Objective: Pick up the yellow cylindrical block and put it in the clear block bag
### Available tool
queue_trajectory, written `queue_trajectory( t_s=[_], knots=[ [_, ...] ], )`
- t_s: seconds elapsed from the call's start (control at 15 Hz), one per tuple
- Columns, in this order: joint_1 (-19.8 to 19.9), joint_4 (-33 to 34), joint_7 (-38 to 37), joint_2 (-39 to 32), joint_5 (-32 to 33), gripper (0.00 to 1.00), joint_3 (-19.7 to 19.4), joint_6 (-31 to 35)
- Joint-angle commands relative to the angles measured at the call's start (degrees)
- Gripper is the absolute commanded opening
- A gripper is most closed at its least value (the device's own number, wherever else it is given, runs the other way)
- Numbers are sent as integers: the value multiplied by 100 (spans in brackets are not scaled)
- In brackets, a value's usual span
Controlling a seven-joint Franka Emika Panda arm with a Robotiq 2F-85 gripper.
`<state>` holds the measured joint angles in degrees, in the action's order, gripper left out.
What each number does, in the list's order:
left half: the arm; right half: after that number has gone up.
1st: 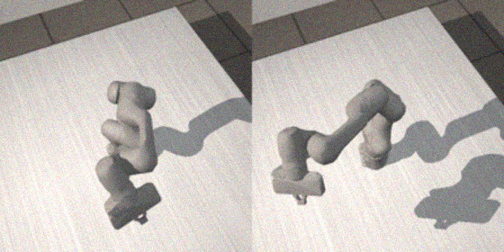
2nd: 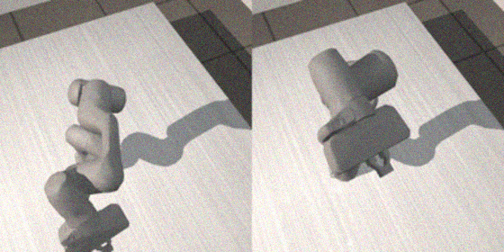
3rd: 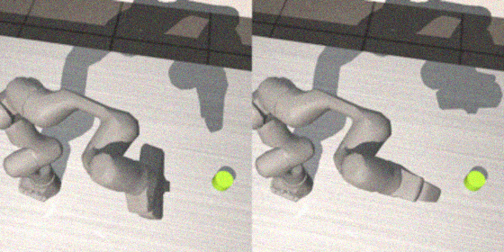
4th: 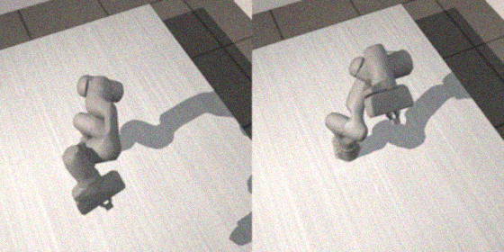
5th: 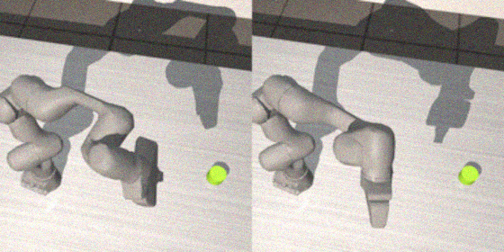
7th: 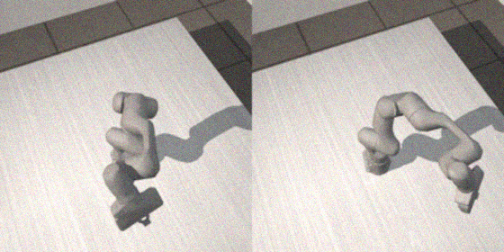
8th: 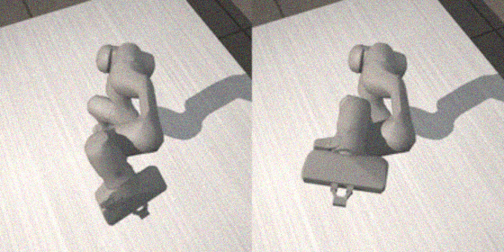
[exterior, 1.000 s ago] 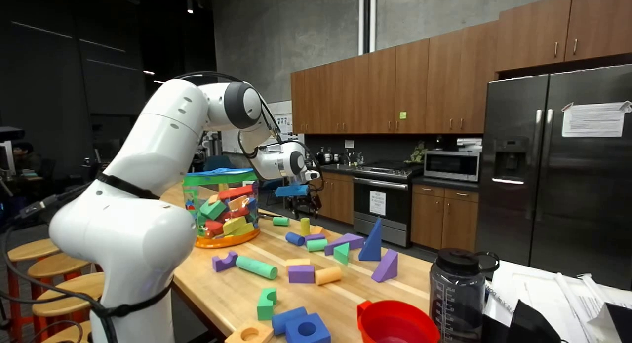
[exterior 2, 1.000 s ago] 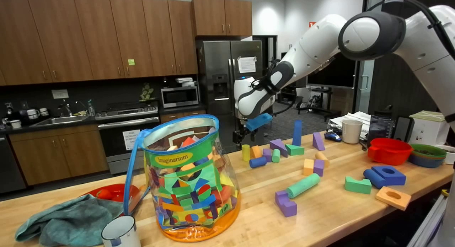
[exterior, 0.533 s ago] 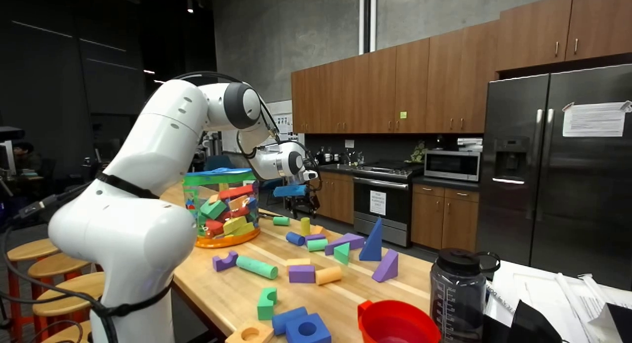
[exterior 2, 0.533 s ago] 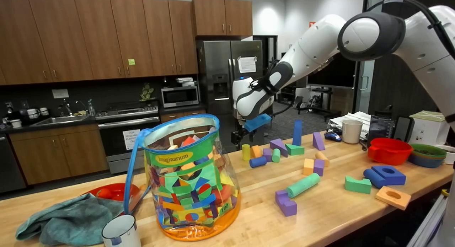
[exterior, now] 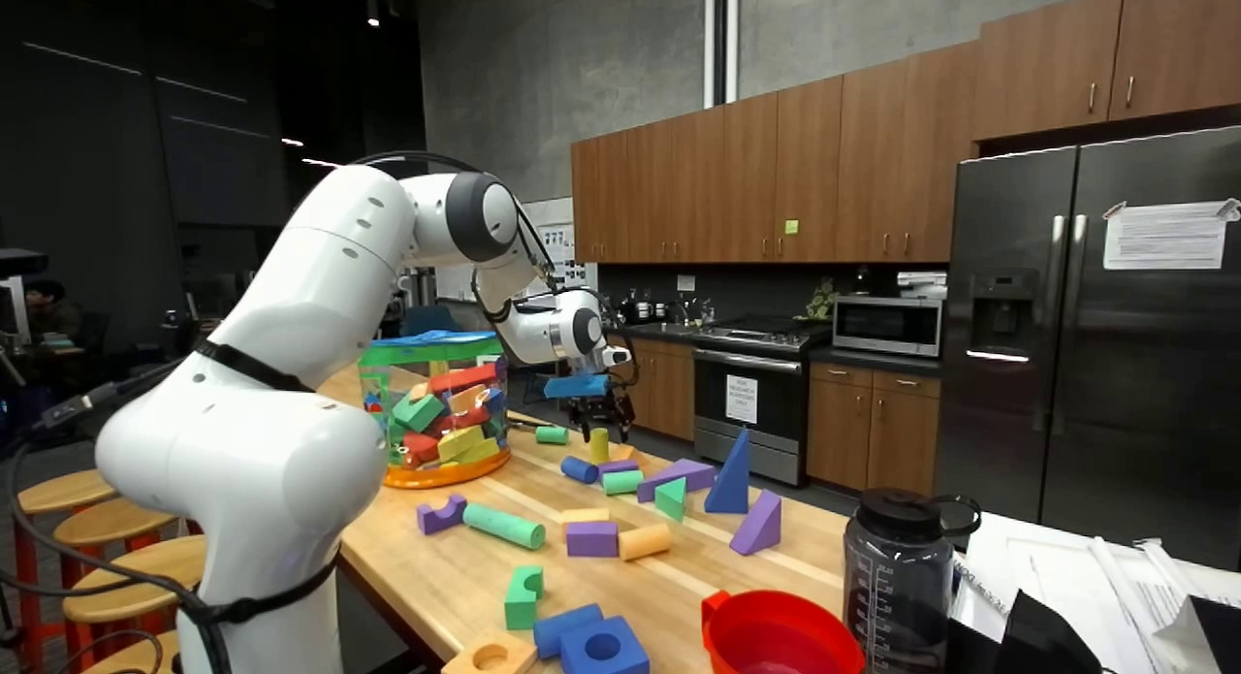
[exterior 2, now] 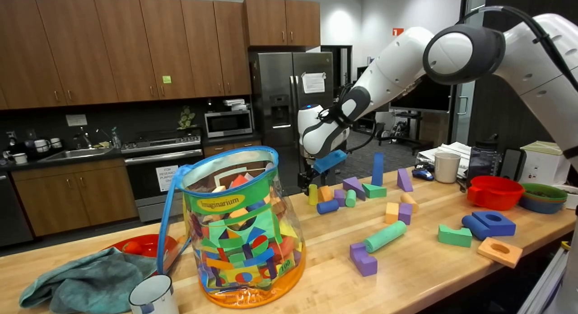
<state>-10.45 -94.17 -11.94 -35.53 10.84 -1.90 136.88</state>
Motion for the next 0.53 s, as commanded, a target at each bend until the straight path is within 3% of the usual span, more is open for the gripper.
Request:
queue_trajectory(
  t_s=[0.0, 0.47],
  knots=[
    [-4, 124, -45, -68, 27, 73, -54, -50],
    [-5, 262, -23, -126, 26, 20, -50, -32]
  ],
)
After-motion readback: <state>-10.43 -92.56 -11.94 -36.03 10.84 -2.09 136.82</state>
